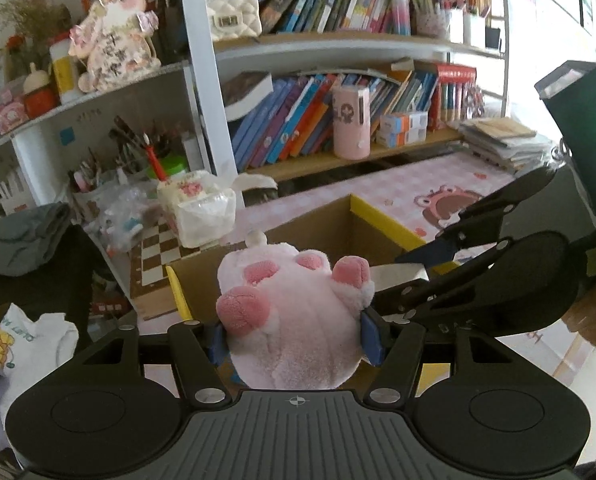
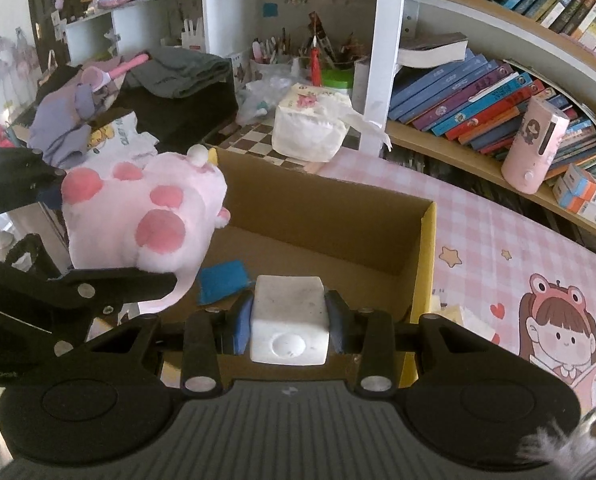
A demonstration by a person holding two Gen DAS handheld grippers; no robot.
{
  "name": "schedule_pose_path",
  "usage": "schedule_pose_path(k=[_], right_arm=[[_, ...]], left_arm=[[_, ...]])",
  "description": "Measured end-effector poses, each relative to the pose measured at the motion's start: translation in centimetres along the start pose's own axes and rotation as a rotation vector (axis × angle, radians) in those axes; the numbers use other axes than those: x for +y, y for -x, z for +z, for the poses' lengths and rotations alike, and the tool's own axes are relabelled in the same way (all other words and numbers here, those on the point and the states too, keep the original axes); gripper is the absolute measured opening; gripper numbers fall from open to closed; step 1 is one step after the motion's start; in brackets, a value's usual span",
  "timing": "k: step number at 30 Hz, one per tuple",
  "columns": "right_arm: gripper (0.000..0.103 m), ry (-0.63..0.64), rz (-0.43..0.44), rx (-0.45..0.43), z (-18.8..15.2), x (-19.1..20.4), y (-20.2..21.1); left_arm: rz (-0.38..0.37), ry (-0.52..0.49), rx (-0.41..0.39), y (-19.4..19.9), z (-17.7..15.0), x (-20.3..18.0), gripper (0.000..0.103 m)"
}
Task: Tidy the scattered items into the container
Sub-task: 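Lower the plush toy into the box opening while the right tool lowers the white block beside it, then open the left tool to drop the plush while the right tool releases the white block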
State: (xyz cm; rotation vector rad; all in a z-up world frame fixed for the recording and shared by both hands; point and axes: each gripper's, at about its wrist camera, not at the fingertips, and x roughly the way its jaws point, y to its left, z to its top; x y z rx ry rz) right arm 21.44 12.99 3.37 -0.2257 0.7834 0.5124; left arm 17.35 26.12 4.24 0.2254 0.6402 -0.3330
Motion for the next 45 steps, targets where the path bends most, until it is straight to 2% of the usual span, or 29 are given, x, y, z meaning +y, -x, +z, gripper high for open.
schedule_pose_path(k=[8, 14, 20, 28, 31, 34, 35, 38, 40, 41, 42, 45], right_arm=[[0.036, 0.057, -0.016, 0.063, 2.0, -1.3, -4.1], [0.036, 0.185, -0.062, 0.112, 3.3, -1.3, -8.0], [0.036, 0.235, -0.080, 0.195, 4.6, -1.9, -11.3], [0.036, 0.272, -0.105, 0.267, 5.1, -2.2, -13.9], [0.037, 0.271, -0.111, 0.276, 5.0, -2.4, -14.3], [0.043, 0.249, -0.113, 0.285, 4.9, -2.6, -14.6], [0.049, 0.240, -0.114, 0.285, 4.8, -2.7, -14.6], [0.053, 0.243, -0.118, 0.273, 4.5, -2.5, -14.4], [0.062, 0.246, -0.120, 0.266, 4.4, -2.2, -14.2], [0.073, 0.246, -0.123, 0.263, 4.4, -2.1, -14.2], [0.077, 0.241, -0.121, 0.260, 4.3, -2.1, -14.1], [0.077, 0.226, -0.113, 0.256, 4.1, -2.1, -13.8]], left_arm=[[0.002, -0.054, 0.104, -4.6, 1.0, 0.6, 0.062], [0.003, -0.100, 0.212, -8.3, 1.8, 0.8, 0.062], [0.009, -0.100, 0.303, -10.6, 1.4, 1.4, 0.062], [0.029, -0.104, 0.357, -11.9, 1.0, 1.6, 0.064], [0.024, -0.119, 0.378, -12.2, 0.7, 1.4, 0.068], [0.031, -0.173, 0.394, -12.4, 0.4, 0.8, 0.071], [0.038, -0.202, 0.405, -12.6, 0.2, 0.5, 0.072], [0.057, -0.246, 0.421, -12.9, 0.0, 0.0, 0.074], [0.054, -0.229, 0.416, -12.9, 0.1, 0.2, 0.074], [0.052, -0.226, 0.413, -12.8, 0.1, 0.4, 0.074], [0.050, -0.232, 0.411, -12.8, 0.1, 0.4, 0.074], [0.047, -0.286, 0.412, -12.8, -0.4, 0.1, 0.075]])
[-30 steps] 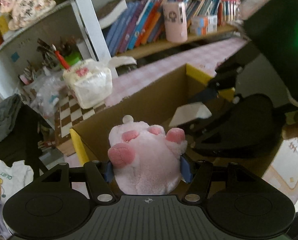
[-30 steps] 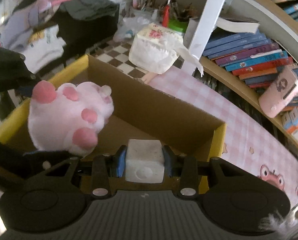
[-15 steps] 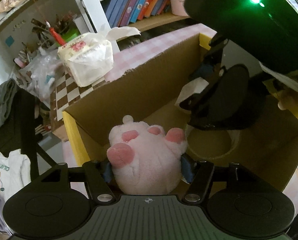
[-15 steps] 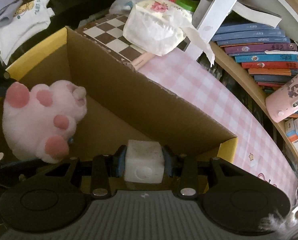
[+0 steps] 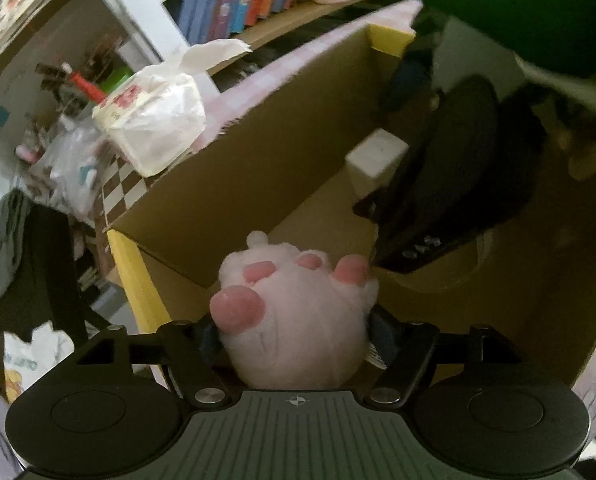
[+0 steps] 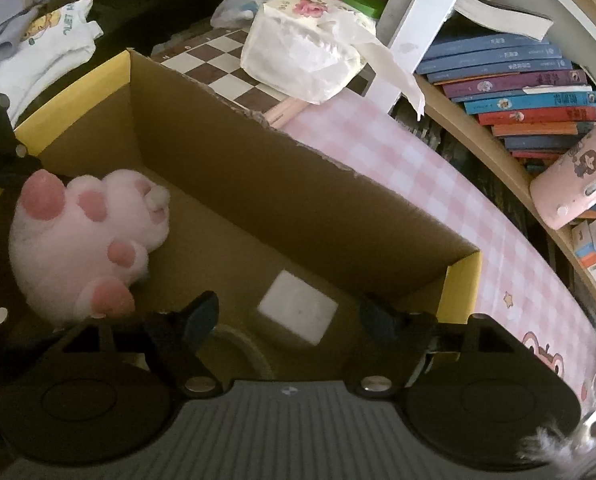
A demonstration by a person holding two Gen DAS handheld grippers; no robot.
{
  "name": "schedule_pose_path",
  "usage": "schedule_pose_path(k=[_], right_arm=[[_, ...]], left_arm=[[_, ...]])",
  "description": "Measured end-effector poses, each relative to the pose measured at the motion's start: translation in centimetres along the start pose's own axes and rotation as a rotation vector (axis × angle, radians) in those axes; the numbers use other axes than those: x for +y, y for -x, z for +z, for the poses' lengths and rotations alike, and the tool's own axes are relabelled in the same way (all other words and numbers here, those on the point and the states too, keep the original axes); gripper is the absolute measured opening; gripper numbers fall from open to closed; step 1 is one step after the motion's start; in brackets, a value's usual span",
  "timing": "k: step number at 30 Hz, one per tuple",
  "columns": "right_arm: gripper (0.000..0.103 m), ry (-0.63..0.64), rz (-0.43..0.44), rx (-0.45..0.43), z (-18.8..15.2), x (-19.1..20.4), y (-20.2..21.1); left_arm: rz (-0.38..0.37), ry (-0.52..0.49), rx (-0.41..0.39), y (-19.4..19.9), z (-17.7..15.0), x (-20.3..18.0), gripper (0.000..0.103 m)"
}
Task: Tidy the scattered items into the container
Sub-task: 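Open the left tool to drop the plush while the right tool releases the white block, then withdraw both tools from the box toward the spray bottle and charger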
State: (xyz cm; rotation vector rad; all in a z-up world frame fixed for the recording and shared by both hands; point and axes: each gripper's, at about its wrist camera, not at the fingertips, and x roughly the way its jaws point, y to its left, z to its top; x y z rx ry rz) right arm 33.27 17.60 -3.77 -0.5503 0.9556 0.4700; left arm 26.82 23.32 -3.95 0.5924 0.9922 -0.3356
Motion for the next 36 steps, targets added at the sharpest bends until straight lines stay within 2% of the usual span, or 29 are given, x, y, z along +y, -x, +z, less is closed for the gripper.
schedule_pose_path(k=[2, 3, 6, 8, 20, 28, 36], right_arm=[[0.077, -0.007, 0.004, -0.003, -0.2, 0.0, 0.2], [0.077, -0.010, 0.004, -0.007, -0.3, 0.0, 0.4], [0.078, -0.011, 0.001, -0.025, -0.5, 0.2, 1.0], [0.078, -0.016, 0.002, -0.036, -0.5, 0.3, 1.5], [0.078, -0.072, 0.011, -0.134, -1.5, 0.1, 6.9], [0.079, -0.116, 0.032, -0.213, -3.7, 0.6, 11.9], [0.081, -0.169, 0.048, -0.284, -6.6, 1.4, 16.4]], left_arm=[[0.011, -0.036, 0.006, -0.2, -0.1, -0.4, 0.076], [0.010, -0.037, 0.004, -0.1, -0.1, -0.5, 0.080], [0.003, -0.019, -0.031, 0.5, -0.3, -0.3, 0.090], [0.017, -0.008, -0.058, 1.2, -0.3, -0.3, 0.092], [0.096, 0.081, -0.240, 7.2, -1.4, -0.5, 0.093], [0.144, 0.134, -0.341, 12.0, -3.6, -2.2, 0.094], [0.166, 0.215, -0.407, 15.9, -6.2, -3.5, 0.096]])
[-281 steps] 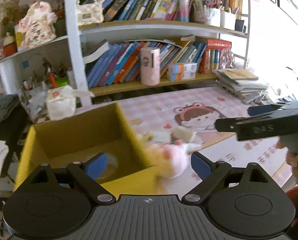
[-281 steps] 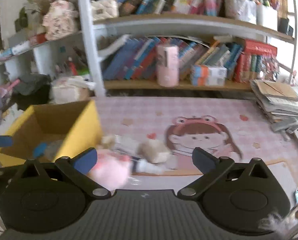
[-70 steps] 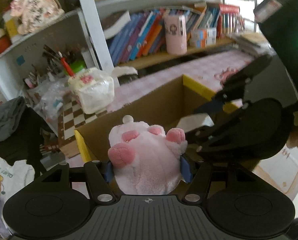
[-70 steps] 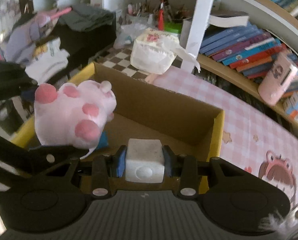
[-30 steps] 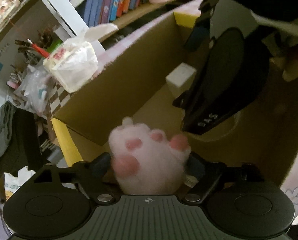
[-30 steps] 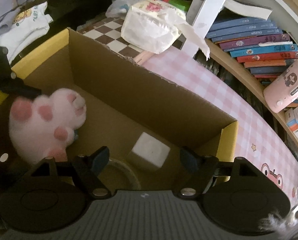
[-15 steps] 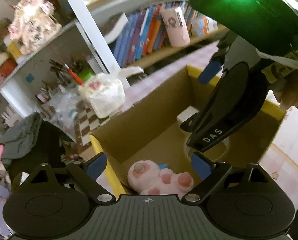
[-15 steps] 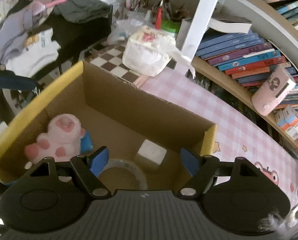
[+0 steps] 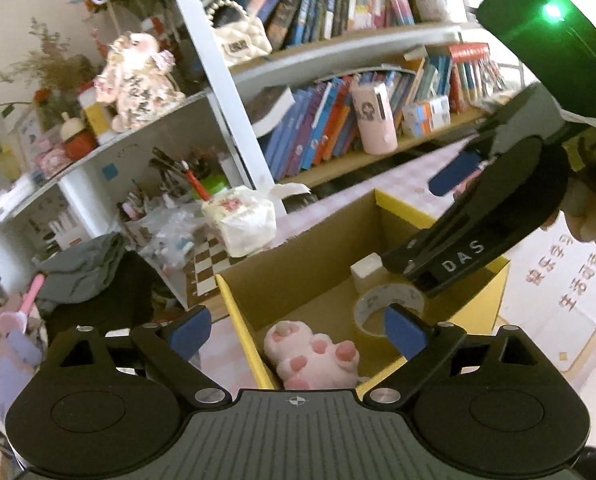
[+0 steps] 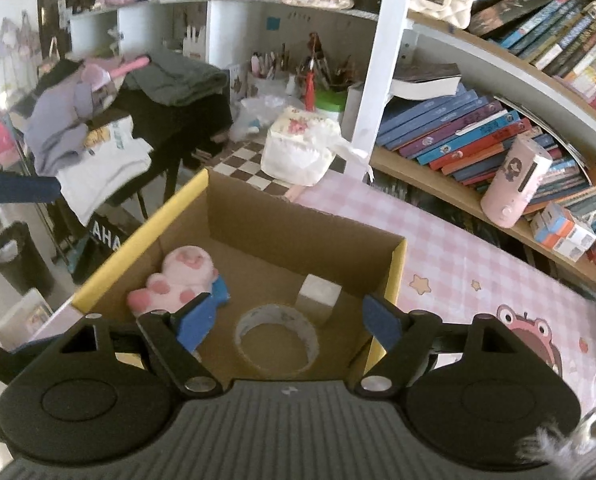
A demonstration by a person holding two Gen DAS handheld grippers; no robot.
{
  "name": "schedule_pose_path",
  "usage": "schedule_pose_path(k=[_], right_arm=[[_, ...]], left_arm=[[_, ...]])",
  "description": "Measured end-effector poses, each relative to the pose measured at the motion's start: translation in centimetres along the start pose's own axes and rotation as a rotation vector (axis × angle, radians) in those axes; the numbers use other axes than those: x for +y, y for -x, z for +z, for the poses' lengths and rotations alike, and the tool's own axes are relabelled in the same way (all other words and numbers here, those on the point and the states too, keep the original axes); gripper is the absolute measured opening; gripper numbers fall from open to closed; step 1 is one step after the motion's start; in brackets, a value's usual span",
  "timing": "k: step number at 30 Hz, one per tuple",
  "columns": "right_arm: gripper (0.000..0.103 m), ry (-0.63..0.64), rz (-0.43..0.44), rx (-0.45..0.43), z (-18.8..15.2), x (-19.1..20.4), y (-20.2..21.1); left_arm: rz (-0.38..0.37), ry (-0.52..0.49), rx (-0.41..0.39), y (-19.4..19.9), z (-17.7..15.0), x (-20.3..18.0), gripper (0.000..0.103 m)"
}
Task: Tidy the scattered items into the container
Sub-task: 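Withdraw both tools from the box toward the spray bottle and charger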
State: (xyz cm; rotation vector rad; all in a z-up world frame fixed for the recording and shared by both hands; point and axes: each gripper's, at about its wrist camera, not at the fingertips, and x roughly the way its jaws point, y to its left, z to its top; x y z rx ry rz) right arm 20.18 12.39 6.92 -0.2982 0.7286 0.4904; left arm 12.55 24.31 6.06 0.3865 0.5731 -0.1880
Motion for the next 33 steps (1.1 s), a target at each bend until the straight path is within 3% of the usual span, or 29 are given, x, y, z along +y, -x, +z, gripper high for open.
schedule_pose_path(k=[14, 33], right_arm=[[0.081, -0.075, 0.016, -0.040, -5.0, 2.0, 5.3], [0.081, -0.171, 0.008, 0.005, -11.1, 3.7, 7.0]], left_arm=[[0.031, 0.117, -0.024, 5.0, -3.1, -1.5, 0.096], [0.004, 0.224, 0.031, 6.9, -6.9, -3.8, 0.096]])
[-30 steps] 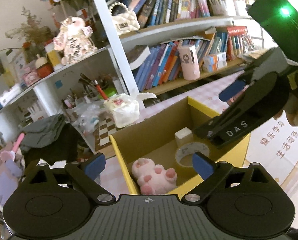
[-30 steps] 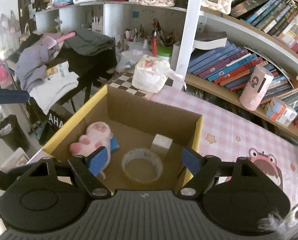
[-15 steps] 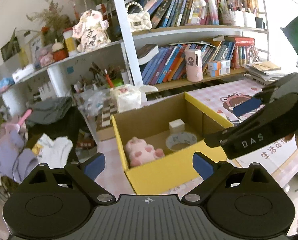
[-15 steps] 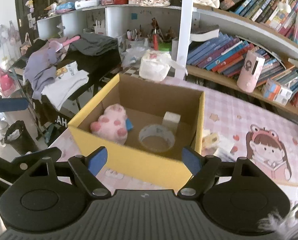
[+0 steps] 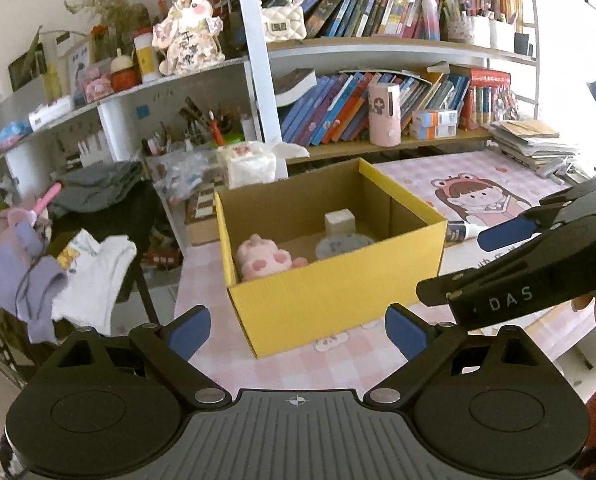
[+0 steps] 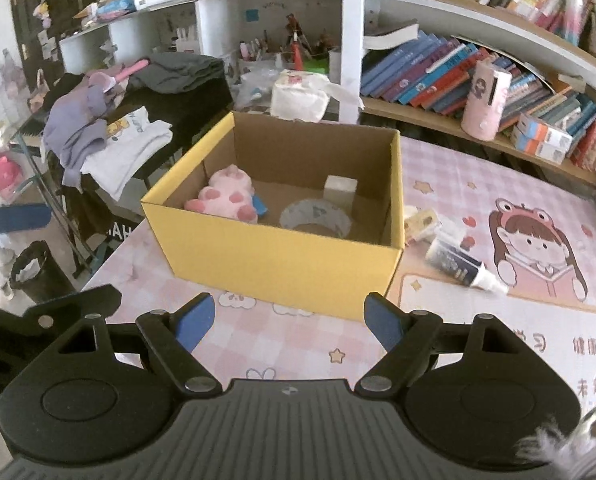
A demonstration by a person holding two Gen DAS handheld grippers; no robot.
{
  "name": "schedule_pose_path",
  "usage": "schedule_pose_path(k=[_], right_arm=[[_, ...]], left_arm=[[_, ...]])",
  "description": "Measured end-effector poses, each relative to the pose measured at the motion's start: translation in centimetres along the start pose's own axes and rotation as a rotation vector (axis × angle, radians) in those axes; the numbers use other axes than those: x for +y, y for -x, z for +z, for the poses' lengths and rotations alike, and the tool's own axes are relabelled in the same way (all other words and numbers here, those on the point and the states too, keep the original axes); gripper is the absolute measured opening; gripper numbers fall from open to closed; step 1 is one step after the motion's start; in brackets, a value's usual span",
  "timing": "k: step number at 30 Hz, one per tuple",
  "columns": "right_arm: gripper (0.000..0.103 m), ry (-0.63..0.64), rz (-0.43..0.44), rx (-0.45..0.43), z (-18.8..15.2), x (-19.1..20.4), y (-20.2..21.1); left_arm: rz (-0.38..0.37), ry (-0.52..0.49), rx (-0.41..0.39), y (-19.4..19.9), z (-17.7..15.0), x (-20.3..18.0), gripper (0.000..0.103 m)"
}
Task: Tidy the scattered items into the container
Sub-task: 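Withdraw both tools from the box toward the spray bottle and charger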
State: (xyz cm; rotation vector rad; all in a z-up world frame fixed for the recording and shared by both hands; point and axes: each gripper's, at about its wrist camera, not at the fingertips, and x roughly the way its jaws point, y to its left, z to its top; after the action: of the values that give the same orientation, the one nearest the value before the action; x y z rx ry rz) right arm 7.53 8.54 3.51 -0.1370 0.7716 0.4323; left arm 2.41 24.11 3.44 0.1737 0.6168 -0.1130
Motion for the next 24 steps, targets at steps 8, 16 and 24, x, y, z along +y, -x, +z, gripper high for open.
schedule_pose_path(k=[8, 16, 24], right_arm=[[0.082, -0.016, -0.018, 0.003, -0.5, -0.4, 0.2], [0.082, -0.054, -0.039, 0.031, -1.5, -1.6, 0.3], [0.082, -0.096, -0.047, 0.053, -2.5, -3.9, 0.2]], left_arm=[[-0.018, 0.013, 0.010, -0.1, -0.6, -0.7, 0.096], [-0.049, 0.024, 0.026, -0.6, -0.7, -1.6, 0.096], [-0.096, 0.010, 0.047, -1.8, -0.1, -4.1, 0.096]])
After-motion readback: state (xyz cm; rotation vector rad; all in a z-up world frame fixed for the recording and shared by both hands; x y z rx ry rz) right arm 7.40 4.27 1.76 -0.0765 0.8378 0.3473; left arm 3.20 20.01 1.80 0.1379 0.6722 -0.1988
